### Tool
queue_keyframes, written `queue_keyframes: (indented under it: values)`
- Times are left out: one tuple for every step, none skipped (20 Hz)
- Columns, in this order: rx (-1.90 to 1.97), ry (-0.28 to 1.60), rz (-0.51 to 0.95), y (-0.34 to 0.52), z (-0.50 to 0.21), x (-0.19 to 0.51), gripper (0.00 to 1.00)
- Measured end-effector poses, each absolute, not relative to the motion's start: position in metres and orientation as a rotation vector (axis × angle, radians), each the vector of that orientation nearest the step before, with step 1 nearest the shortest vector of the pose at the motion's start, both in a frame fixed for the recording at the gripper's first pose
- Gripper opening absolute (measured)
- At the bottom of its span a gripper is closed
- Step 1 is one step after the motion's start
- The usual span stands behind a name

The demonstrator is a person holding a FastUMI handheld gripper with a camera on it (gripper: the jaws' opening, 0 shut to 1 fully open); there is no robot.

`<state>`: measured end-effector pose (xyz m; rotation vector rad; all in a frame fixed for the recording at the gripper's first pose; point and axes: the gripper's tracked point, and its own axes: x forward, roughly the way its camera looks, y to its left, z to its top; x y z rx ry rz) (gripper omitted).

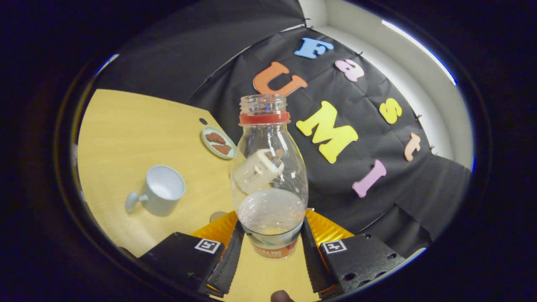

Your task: Take the bottle from table, then pour the juice into the cup, finally place the bottle on the coaster

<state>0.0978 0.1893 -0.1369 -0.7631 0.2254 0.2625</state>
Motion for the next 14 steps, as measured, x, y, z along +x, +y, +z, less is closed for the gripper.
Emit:
queue_keyframes:
  values:
    - [-0.708, 0.224, 0.270, 0.188, -0.132, 0.095, 0.73]
    - [-0.652, 0.219, 0.278, 0.187, -0.128, 0.093, 0.73]
    - [-0.591, 0.209, 0.288, 0.187, -0.124, 0.092, 0.73]
    - [-0.529, 0.192, 0.307, 0.190, -0.120, 0.093, 0.73]
    - [-0.474, 0.187, 0.308, 0.190, -0.120, 0.096, 0.73]
    - [-0.415, 0.185, 0.315, 0.185, -0.123, 0.100, 0.73]
    - [-0.347, 0.187, 0.323, 0.185, -0.124, 0.106, 0.73]
    - [-0.288, 0.197, 0.332, 0.182, -0.127, 0.110, 0.73]
    - [-0.240, 0.209, 0.339, 0.179, -0.132, 0.118, 0.73]
    - [-0.198, 0.221, 0.343, 0.177, -0.136, 0.125, 0.73]
    - [-0.151, 0.230, 0.347, 0.176, -0.139, 0.132, 0.73]
    - [-0.110, 0.242, 0.347, 0.174, -0.143, 0.140, 0.73]
    - [-0.075, 0.251, 0.343, 0.174, -0.145, 0.149, 0.73]
    - [-0.054, 0.255, 0.337, 0.172, -0.148, 0.158, 0.73]
